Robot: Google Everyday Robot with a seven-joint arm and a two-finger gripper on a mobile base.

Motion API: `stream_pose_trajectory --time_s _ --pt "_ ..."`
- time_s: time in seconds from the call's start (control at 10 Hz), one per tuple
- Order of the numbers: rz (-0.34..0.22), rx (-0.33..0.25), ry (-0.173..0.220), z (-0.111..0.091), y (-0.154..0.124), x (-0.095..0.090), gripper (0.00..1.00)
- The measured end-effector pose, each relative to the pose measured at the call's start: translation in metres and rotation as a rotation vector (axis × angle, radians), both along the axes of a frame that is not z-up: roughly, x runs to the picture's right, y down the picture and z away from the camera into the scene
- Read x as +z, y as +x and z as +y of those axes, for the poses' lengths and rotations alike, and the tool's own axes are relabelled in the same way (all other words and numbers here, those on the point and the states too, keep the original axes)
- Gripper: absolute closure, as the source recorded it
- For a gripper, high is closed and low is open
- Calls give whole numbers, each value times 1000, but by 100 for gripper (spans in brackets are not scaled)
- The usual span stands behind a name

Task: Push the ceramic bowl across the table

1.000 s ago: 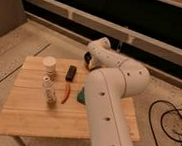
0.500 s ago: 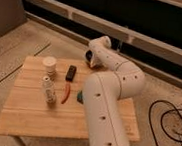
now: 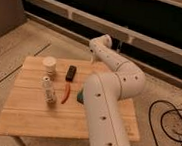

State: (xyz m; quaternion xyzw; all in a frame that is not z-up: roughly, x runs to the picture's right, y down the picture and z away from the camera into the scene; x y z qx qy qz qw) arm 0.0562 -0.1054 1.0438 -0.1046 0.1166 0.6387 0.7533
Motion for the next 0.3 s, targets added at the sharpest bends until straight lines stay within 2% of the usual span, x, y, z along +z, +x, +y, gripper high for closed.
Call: stream_pose_trajectory --time_s 0.1,0.3 --pt "-27 -21 -2 1 -17 -5 35" --pt "-27 -20 -2 1 -15 -6 35"
